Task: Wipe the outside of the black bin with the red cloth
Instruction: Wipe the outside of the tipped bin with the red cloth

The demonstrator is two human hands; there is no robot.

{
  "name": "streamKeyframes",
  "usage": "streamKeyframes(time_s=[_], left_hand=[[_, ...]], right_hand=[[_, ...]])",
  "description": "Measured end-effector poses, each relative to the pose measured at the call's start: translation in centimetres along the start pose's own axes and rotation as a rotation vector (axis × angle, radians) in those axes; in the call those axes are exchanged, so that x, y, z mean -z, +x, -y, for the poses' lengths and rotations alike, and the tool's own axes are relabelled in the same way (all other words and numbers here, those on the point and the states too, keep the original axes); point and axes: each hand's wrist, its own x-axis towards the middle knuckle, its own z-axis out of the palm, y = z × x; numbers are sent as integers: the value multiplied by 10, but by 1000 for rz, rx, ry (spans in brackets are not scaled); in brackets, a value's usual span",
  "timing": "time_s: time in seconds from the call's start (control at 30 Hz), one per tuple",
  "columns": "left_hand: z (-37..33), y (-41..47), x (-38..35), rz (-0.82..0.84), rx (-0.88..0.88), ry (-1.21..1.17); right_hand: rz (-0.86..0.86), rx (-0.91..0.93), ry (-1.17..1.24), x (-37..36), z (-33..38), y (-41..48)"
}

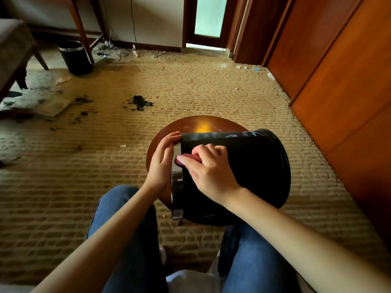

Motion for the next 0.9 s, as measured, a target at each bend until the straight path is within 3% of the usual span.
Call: streamKeyframes(time_s=[0.27, 0.43, 0.53, 0.6, 0.8, 0.9], left_hand=[[-3, 1, -1, -34, 39, 9], [-5, -5, -2, -55, 56, -14], [-2, -9, -4, -64, 57, -27], [-1, -9, -5, -74, 67, -21], [0, -8, -2, -45, 79, -47], [-3, -9, -3, -42, 86, -16]], right_hand=[[74, -303, -122, 25, -61, -13], [204, -658, -333, 62, -132, -33], [194, -736, -349, 56, -125, -26], [171, -725, -332, 43, -99, -10], [149, -407, -99, -8, 37, 39], [150, -376, -24, -4, 14, 31]])
